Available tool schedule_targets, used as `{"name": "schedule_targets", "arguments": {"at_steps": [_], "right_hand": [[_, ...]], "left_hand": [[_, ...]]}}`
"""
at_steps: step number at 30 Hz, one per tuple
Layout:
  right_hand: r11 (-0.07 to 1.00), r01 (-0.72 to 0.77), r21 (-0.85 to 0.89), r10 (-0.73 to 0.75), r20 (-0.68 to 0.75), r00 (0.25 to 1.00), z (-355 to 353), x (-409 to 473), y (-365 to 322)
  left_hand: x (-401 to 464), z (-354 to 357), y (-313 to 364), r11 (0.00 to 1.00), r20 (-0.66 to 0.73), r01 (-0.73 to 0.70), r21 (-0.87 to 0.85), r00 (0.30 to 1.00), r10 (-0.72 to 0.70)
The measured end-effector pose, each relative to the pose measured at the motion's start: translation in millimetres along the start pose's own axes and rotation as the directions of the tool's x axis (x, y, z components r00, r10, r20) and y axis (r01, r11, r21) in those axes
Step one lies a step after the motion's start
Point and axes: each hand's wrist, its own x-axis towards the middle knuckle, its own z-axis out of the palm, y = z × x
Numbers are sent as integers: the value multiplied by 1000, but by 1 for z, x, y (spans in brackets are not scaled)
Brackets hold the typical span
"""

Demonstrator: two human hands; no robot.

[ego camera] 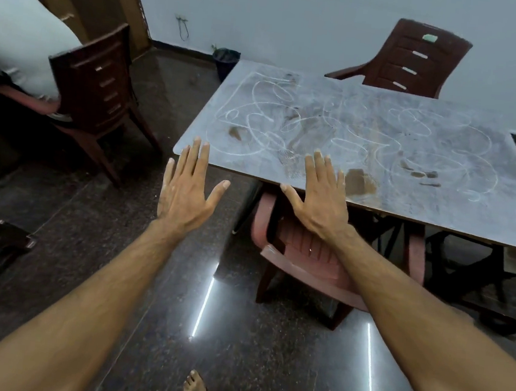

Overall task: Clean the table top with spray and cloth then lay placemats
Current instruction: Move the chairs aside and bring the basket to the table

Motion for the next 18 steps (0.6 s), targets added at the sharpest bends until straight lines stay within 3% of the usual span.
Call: {"name": "schedule_targets", "arguments": {"at_steps": [10,18], "right_hand": [[1000,24,-17,-25,-83,996,29,79,-123],[1000,9,-25,-11,-110,994,47,127,-178]], "left_hand": [[57,-42,-106,998,-24,-62,11,998,63],[89,-54,-167,997,-35,-78,14,996,78]]}}
